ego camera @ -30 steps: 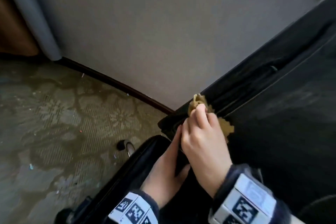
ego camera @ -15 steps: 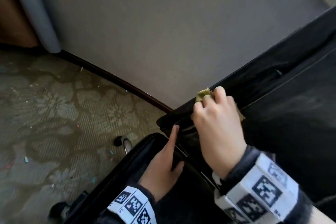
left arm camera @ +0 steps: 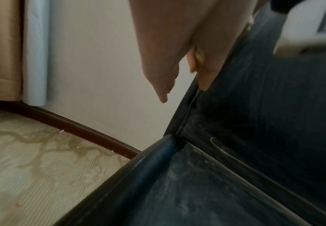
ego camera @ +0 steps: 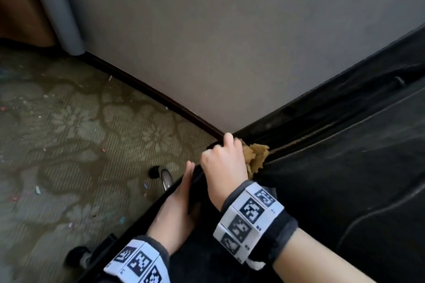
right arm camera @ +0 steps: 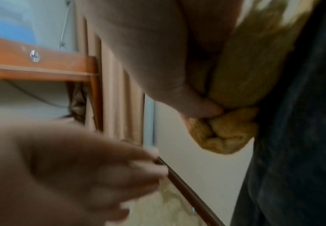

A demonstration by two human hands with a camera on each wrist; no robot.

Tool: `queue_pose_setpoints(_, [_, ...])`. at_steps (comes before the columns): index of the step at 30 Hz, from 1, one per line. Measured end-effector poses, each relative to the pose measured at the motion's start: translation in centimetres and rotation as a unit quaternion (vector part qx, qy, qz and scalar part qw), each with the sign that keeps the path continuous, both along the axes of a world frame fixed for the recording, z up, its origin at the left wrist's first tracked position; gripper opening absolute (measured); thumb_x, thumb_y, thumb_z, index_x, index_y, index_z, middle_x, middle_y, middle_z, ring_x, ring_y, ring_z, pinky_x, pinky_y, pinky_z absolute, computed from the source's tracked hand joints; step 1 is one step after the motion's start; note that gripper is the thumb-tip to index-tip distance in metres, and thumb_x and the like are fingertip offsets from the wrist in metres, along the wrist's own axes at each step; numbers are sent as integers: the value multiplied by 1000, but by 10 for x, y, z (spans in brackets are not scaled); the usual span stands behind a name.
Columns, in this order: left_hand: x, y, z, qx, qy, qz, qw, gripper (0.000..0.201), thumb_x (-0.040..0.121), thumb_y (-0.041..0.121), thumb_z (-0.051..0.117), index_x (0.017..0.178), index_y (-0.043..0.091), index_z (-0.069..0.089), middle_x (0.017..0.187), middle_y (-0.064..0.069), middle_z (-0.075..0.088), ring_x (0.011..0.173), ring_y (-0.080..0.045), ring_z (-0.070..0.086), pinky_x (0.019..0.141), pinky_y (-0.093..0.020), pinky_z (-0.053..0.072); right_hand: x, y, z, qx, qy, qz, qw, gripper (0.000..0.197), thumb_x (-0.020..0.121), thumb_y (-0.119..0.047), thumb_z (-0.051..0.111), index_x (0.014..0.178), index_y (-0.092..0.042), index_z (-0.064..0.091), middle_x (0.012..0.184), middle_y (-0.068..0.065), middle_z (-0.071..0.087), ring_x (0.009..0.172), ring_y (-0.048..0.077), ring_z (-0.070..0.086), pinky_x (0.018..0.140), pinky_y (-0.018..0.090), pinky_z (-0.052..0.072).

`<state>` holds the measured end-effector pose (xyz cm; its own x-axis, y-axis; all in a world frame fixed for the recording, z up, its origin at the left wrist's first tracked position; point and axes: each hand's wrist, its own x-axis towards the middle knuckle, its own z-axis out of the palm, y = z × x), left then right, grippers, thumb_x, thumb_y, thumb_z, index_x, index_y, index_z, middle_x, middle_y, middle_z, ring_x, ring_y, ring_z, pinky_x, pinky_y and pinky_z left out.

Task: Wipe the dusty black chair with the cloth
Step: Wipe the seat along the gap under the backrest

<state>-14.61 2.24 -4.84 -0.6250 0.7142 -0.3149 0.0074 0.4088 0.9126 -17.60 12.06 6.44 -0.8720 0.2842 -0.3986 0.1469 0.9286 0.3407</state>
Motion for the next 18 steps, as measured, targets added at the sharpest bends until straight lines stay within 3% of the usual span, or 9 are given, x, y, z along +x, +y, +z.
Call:
queue_pose_setpoints(2, [2, 7, 5, -25, -13, -1, 1000, 80, 91, 19, 54, 149, 27, 0, 138, 5, 50, 116, -9, 55, 86, -19, 42, -1, 4, 7, 7, 95, 42, 995, 27, 70, -4, 19, 45, -12, 11, 47, 0, 10, 61, 20, 45, 57, 28, 27])
queue_pose_setpoints(3, [4, 11, 7, -41, -8, -1, 999, 73, 91, 20, 53, 148, 24, 8, 134, 4, 54, 111, -9, 57, 84, -19, 42, 3, 5, 5, 1, 117, 67, 991, 25, 69, -4, 14, 45, -13, 10, 46, 1, 14, 56, 19, 42, 55, 27, 27])
queue_pose_setpoints(7, [12, 28, 21, -145, 52, -40, 987, 47, 93, 32, 33, 135, 13, 37, 124, -2, 58, 102, -14, 57, 73, -16, 32, 32, 3, -1, -40, 136, 117, 983, 13, 63, -2, 56, 54, -8, 51, 58, 7, 53, 57, 25, 50, 61, 36, 35])
queue_pose_setpoints(10, [18, 39, 67, -217, 76, -58, 972, 32, 82, 2, 30, 90, 4, 61, 90, -13, 66, 85, -28, 61, 70, -23, 44, 56, -12, -16, -124, 143, 117, 975, 20, 74, -4, 40, 72, -7, 60, 72, 9, 59, 65, 27, 52, 60, 37, 44])
queue_pose_setpoints(12, [16, 30, 63, -238, 111, -84, 961, 30, 70, 3, 34, 62, 7, 62, 63, -10, 64, 61, -23, 62, 59, -25, 49, 63, -17, -36, -134, 163, 84, 974, 26, 76, -7, 38, 70, -9, 64, 71, 6, 62, 65, 25, 57, 55, 32, 47])
queue_pose_setpoints(13, [17, 22, 44, -205, 140, -98, 964, 31, 69, 6, 37, 64, 4, 67, 65, -10, 68, 61, -18, 66, 58, -20, 51, 66, -14, -48, -133, 175, 63, 973, 28, 76, -10, 39, 69, -11, 66, 71, 5, 64, 65, 23, 60, 54, 29, 48])
queue_pose_setpoints(14, [19, 14, 22, -170, 132, -114, 970, 32, 74, 6, 43, 86, -4, 70, 86, -13, 72, 76, -14, 70, 69, -18, 54, 67, -8, -58, -130, 179, 46, 974, 30, 75, -12, 38, 68, -12, 67, 72, 3, 66, 67, 22, 62, 54, 27, 50])
queue_pose_setpoints(16, [14, -3, -10, -156, 58, -96, 981, 64, 86, 7, 50, 145, 1, 24, 138, -10, 47, 124, -17, 51, 102, -25, 42, 70, 11, -79, -119, 164, -2, 979, 34, 72, -14, 36, 69, -14, 70, 74, 2, 67, 72, 21, 65, 55, 24, 52])
queue_pose_setpoints(18, [17, -8, -25, -158, 83, -101, 979, 80, 92, 12, 47, 149, 15, -9, 156, 2, 14, 143, -17, 20, 115, -25, 22, 73, 29, -99, -112, 146, -37, 982, 38, 70, -14, 33, 71, -16, 71, 76, 1, 68, 74, 20, 65, 51, 24, 52])
